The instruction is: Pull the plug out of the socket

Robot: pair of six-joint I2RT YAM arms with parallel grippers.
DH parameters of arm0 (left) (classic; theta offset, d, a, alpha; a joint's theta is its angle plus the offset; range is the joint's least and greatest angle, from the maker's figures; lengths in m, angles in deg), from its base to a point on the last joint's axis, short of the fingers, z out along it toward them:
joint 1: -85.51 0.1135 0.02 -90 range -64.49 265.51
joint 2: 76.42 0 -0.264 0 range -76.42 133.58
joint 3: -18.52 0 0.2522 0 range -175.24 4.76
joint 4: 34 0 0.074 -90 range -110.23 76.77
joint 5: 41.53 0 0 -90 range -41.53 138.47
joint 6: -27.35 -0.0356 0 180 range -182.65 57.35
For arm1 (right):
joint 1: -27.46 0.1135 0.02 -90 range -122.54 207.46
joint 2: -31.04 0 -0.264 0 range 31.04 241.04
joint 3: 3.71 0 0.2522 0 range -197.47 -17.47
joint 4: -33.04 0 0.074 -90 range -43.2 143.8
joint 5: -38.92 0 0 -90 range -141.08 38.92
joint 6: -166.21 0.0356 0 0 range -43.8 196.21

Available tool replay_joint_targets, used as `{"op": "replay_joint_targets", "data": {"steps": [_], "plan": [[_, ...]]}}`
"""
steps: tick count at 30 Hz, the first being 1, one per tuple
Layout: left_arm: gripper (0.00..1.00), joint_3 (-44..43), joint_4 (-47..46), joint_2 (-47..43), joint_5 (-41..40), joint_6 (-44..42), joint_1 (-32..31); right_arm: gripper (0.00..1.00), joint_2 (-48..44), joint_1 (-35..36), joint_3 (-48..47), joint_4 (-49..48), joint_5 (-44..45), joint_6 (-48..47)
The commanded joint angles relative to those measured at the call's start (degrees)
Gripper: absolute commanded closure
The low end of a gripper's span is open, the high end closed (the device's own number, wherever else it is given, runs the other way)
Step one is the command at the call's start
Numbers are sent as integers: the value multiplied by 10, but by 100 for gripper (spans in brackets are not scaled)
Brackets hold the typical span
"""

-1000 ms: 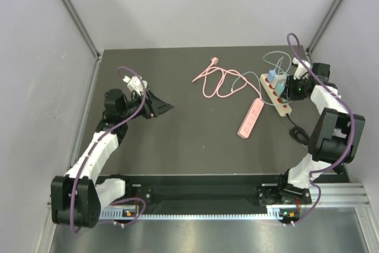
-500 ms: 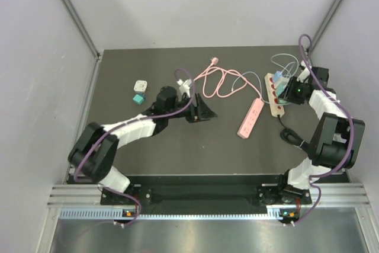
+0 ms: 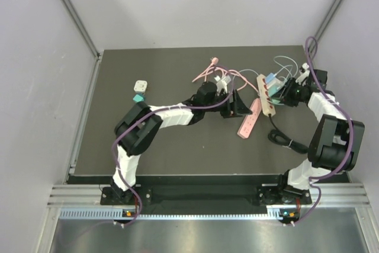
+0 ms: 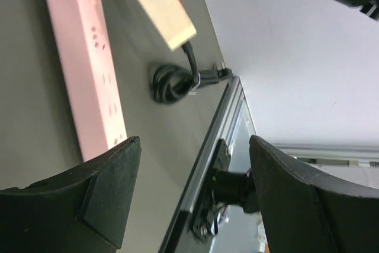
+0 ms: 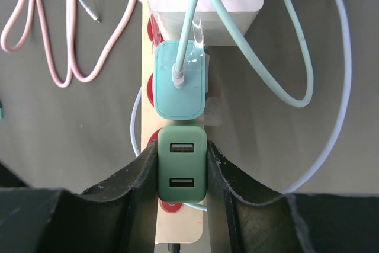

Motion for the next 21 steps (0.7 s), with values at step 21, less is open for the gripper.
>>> {"op": "replay_joint_targets", "data": {"steps": [21], "plan": [[23, -207, 114, 148, -175, -36, -63, 100, -94, 91, 18, -62, -12, 28]]}}
